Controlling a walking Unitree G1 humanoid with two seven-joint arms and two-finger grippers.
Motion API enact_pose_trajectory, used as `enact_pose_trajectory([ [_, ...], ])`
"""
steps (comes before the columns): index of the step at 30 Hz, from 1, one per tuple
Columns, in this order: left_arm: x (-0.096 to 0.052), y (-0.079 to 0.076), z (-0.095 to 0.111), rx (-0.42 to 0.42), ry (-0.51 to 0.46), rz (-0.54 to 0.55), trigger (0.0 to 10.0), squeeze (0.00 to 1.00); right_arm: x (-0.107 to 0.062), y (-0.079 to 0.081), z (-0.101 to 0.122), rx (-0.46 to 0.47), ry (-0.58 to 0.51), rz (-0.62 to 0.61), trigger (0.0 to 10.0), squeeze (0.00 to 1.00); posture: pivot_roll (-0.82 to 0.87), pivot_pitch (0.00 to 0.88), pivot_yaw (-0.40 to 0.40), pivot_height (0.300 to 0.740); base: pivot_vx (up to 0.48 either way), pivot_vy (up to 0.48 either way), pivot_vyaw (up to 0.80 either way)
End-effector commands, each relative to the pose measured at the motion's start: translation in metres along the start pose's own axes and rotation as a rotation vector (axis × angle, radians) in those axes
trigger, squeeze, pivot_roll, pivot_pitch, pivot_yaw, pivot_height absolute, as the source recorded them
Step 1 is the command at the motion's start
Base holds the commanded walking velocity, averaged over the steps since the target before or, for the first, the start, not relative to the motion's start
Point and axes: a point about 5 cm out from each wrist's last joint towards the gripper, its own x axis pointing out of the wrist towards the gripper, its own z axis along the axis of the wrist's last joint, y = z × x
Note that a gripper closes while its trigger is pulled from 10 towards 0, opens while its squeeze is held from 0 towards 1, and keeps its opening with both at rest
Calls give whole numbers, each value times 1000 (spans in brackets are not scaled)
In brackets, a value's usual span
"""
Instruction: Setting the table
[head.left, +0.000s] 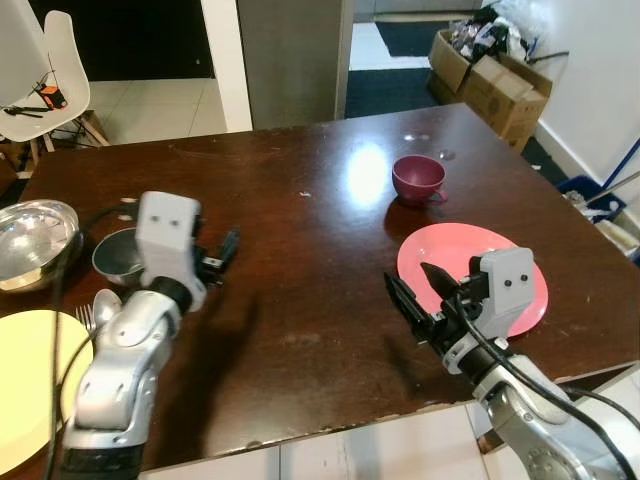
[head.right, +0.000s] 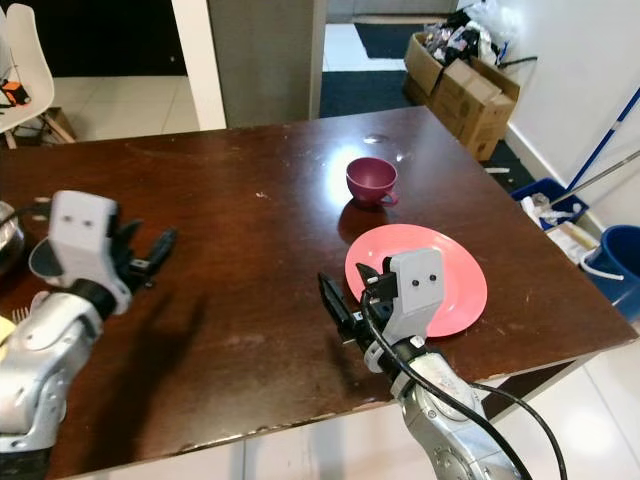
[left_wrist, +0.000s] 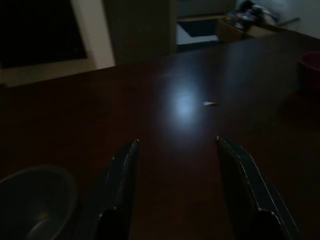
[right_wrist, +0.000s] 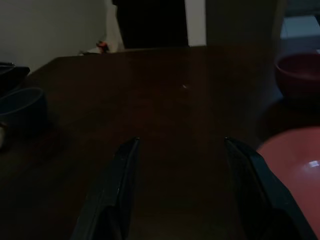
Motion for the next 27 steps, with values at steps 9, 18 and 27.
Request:
enact_pose_trajectory([
  [9,-11,0,-11,2,4,108,10000,0,26,-12,8,-8,-86,-14,10000,0,-18,2,-1,740,0,0,0],
  [18,-2,-2,-3,-5,-30,82,10000,0,27,-3,-5,31,-78,-16,10000,0,-37,0,8,740,0,0,0],
  [27,1,-9,-4,-16,-36,78,10000,0,28,-5,-9,44,-79,-37,10000,0,-41,0,8,740,0,0,0],
])
